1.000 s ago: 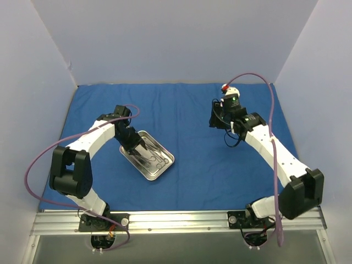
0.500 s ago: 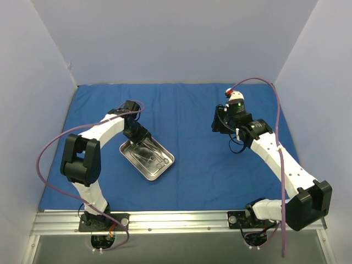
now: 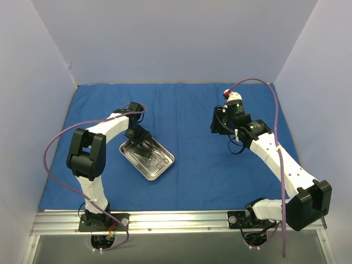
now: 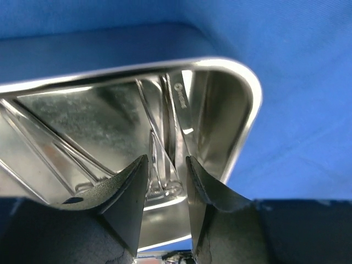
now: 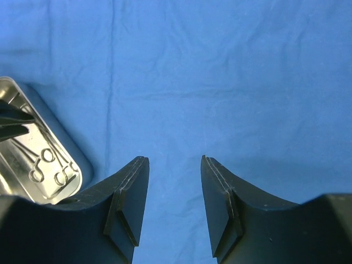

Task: Open and lay out the surgical kit
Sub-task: Pick up the medical item from the container.

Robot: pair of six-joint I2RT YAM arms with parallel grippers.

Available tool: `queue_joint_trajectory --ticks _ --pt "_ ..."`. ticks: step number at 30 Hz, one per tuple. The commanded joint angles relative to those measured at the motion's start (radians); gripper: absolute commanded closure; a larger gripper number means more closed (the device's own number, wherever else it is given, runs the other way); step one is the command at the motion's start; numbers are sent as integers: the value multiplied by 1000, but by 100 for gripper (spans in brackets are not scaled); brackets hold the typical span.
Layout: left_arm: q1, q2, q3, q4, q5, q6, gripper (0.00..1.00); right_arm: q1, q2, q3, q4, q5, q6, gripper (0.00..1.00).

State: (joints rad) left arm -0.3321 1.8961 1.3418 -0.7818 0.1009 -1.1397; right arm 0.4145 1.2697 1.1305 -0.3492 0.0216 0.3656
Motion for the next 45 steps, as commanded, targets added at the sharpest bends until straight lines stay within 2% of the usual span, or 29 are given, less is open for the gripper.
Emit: queue_joint_trajectory --ticks 1,5,11,14,16,22,32,35,36,38,39,40,41,42,43,45 --pt "-7 18 40 10 -46 9 57 20 0 2 7 8 -10 57" --pt "-8 56 56 15 -59 18 56 29 8 5 6 12 -13 57" --pt "-12 98 66 -4 -69 26 62 33 14 11 4 18 -19 57" --pt "-15 106 65 -10 -78 35 70 35 14 9 6 23 -22 57" --pt "-13 109 68 -30 -79 40 79 35 16 9 6 18 -25 57" --pt "-15 58 80 -91 -116 75 97 37 31 29 -5 2 -39 57" --pt "-25 -121 186 -215 -141 155 98 35 161 175 -48 -293 -97 50" --pt "-36 -173 194 -208 -104 202 98 32 219 242 -80 -466 -146 45" --pt "-39 -189 175 -145 -25 222 98 33 226 256 -62 -585 -148 43" --pt "-42 -231 140 -46 93 297 98 21 223 238 11 -737 -85 39" --pt "-42 -247 119 57 211 320 98 14 220 214 77 -829 -35 37" --pt "-44 -264 90 87 247 360 98 4 217 143 258 -1015 34 35" --pt "-48 -303 76 119 275 379 98 0 211 97 388 -1090 126 35" --pt "-50 -325 65 174 308 392 98 -2 212 54 524 -1139 323 34" --pt "-50 -354 51 205 371 420 98 1 226 4 709 -1201 396 34" --pt "-50 -373 49 217 422 449 98 18 235 -20 829 -1236 526 35"
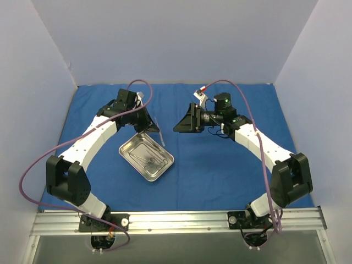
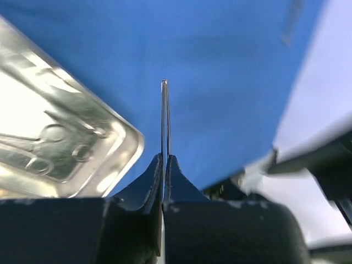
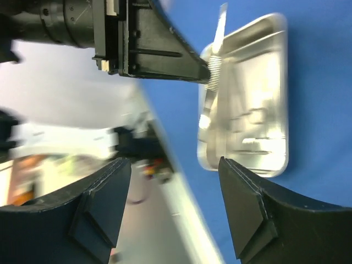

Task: Open and lay out the surgical kit
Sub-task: Pick up the medical item from the container, then place the medical item in the surgical kit.

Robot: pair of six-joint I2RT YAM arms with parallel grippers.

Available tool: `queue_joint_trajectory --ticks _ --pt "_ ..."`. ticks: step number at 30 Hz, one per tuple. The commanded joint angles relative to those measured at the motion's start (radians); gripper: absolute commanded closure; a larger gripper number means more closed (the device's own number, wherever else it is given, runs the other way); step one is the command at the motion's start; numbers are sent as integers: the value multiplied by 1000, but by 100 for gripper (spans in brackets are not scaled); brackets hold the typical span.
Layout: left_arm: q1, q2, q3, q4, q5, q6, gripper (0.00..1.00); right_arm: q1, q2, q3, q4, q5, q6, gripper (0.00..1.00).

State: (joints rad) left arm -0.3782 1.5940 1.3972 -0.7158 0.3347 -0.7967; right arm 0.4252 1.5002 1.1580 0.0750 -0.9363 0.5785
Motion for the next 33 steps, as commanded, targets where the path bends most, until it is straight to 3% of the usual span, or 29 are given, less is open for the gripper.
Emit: queue_joint_trajectory --ticks 1,4,12,22,29,33 --pt "-4 -78 -7 160 234 123 98 14 9 -56 511 -289 351 35" --pt "-4 -103 -33 228 311 126 98 15 35 -81 615 -314 435 40" --pt "-4 -151 -109 478 510 33 98 15 48 -90 618 -314 440 48" --pt "-2 -175 -150 535 558 -32 98 4 52 5 126 -266 66 51" --pt "-4 -178 -162 576 573 -61 98 10 64 5 147 -265 76 53" --pt "-4 -161 -168 618 587 -88 98 21 69 0 254 -283 145 55"
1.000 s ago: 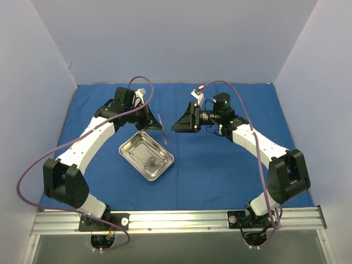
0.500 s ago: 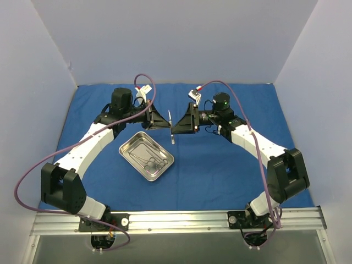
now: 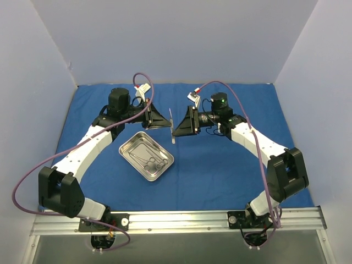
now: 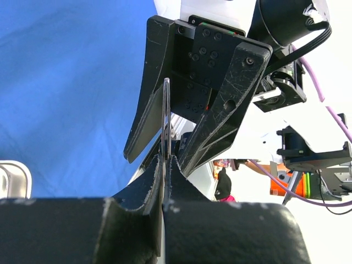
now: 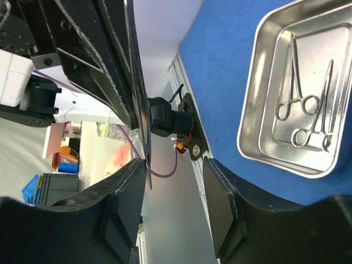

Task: Open and lay out the surgical kit
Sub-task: Place the medical item in the surgical kit.

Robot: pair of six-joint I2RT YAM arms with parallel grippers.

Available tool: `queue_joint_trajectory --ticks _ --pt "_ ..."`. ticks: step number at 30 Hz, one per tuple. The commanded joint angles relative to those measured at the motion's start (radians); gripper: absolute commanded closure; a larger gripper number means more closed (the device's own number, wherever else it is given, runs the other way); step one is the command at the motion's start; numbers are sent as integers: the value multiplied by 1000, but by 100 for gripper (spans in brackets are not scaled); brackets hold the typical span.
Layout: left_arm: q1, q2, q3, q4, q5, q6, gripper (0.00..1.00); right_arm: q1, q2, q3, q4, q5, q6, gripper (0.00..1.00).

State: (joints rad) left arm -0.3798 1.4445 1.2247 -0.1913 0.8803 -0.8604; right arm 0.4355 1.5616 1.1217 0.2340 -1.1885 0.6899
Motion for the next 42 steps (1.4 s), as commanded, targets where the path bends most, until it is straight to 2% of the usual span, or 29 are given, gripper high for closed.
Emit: queue_joint_trajectory --ticks 1,8,10,11,12,13,14,15,17,19,22,23,26,27,29,31,34,42 --pt "-2 -9 4 96 45 -28 98 11 6 32 123 -34 57 55" --pt "-4 22 19 130 62 -43 98 20 23 6 275 -48 177 61" --pt "-4 33 25 133 65 -43 98 22 31 6 301 -45 198 81" --pt "-4 36 29 125 66 -40 98 22 37 7 301 -43 200 99" --pt "-2 37 33 106 65 -32 96 22 40 9 300 -40 198 100" --pt "1 42 41 80 45 -2 89 22 43 10 297 -37 197 100" --pt "4 45 67 9 30 18 66 19 43 12 286 -19 188 100" --pt "15 47 79 -25 13 58 56 17 44 16 227 -8 142 100" --pt "38 51 122 -119 -23 96 46 9 49 42 133 41 68 100" --pt "82 44 148 -187 -67 154 41 -10 64 64 -32 81 -46 100" --pt "116 45 222 -452 -255 272 39 -75 87 111 -284 199 -215 100" --pt "122 45 231 -477 -344 294 38 -96 94 125 -402 228 -258 100" --pt "131 53 240 -576 -483 354 39 -168 126 220 -670 546 -431 100" --pt "133 59 228 -588 -538 366 38 -185 135 265 -721 771 -450 100" --pt "137 82 208 -611 -581 388 38 -237 167 294 -823 933 -511 100" --pt "142 94 170 -600 -593 393 40 -264 207 335 -869 1144 -536 100" --pt "144 79 110 -535 -589 390 41 -320 247 346 -872 1358 -592 100" --pt "159 88 84 -545 -563 420 43 -388 403 432 -822 1524 -641 100"
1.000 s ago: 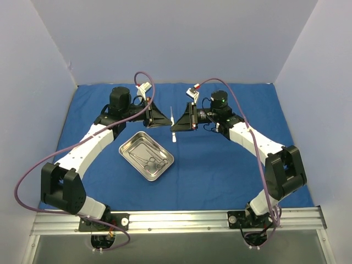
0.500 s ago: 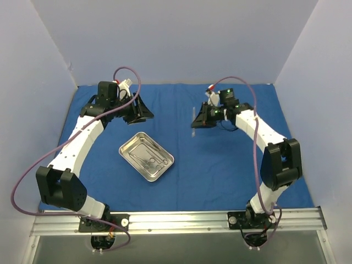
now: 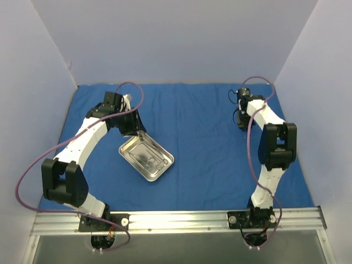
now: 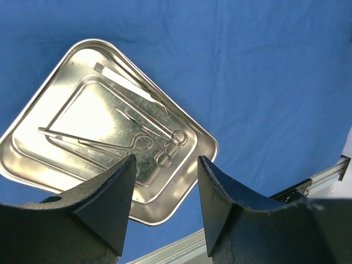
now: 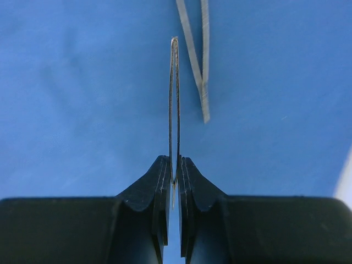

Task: Open and lay out the surgical kit
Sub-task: Place the medical item in the surgical kit.

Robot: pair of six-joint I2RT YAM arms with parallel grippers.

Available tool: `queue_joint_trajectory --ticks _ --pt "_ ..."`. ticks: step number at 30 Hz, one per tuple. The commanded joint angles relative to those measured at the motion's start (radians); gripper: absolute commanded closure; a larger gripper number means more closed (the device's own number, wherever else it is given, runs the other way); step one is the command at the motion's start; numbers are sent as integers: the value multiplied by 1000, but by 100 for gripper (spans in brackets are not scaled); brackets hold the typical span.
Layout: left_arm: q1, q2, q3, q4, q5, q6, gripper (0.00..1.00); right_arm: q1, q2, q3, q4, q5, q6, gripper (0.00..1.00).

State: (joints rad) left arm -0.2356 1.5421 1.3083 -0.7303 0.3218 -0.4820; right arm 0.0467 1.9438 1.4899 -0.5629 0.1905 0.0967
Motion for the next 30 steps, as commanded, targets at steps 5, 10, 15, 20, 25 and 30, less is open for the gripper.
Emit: queue_joint_trajectory --ticks 5,10,15,20,25,30 --pt "48 -46 -32 -11 13 65 43 -1 78 105 18 185 -74 100" --pt "88 -42 -30 -24 33 89 44 -4 124 122 49 181 -114 100" --pt "104 -31 -29 -24 45 102 44 1 176 151 69 139 -117 100" --pt "111 -17 -11 -29 51 109 44 5 216 167 67 118 -109 100" --pt "127 -8 -17 -26 59 111 44 5 242 178 70 119 -110 100" --pt "134 4 -12 -24 68 109 44 5 264 191 60 121 -112 100"
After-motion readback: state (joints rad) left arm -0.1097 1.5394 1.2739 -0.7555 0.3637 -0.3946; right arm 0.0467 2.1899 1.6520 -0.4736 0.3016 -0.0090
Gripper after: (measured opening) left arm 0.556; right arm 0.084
